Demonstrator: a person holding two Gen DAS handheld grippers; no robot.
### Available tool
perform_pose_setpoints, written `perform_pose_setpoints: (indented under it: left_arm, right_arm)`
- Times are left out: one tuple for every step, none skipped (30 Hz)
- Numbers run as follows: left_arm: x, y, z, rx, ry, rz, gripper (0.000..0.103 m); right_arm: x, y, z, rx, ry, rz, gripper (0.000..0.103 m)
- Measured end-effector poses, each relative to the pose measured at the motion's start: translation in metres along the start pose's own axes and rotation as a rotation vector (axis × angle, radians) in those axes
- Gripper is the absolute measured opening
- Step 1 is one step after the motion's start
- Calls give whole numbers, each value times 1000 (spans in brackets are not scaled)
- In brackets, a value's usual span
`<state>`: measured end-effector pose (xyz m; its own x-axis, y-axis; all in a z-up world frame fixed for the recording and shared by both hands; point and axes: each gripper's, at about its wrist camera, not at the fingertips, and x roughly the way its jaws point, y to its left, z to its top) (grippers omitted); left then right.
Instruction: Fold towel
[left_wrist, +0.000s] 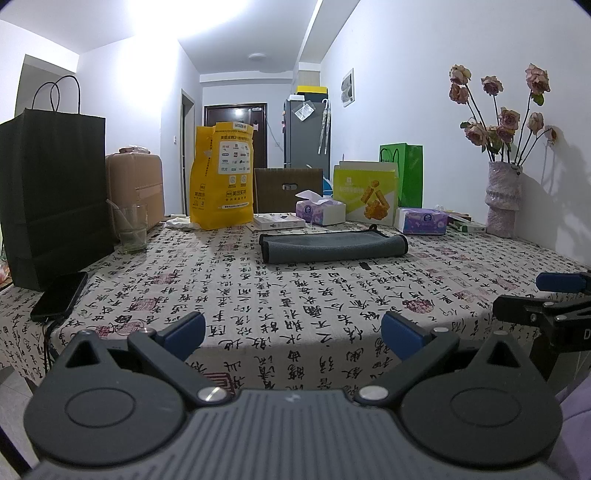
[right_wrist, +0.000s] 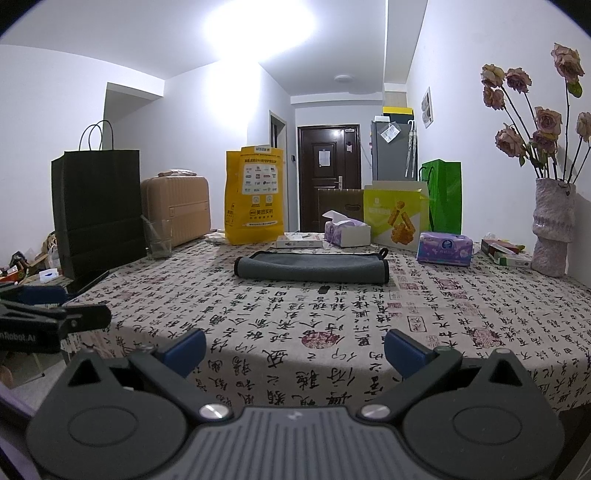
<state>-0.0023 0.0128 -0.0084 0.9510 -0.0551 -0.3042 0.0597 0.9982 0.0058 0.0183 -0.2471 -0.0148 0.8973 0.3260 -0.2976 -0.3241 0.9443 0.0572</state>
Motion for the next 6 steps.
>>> perform_pose_setpoints:
  left_arm:
    - [0,0,0,0,0,-1,103]
    - [-1,0,0,0,0,-1,103]
    - [-1,0,1,0,0,-1,103]
    - [-1,1,1,0,-1,-1,103]
    - [-1,1,1,0,-2,1,103]
    - [-1,0,2,-1,-2,3,103]
  right_arm:
    - [0,0,0,0,0,0,103]
    - [0,0,0,0,0,0,103]
    - [0,0,0,0,0,0,103]
    - [0,0,0,0,0,0,103]
    - [0,0,0,1,1,0,103]
    - [0,0,0,1,0,0,103]
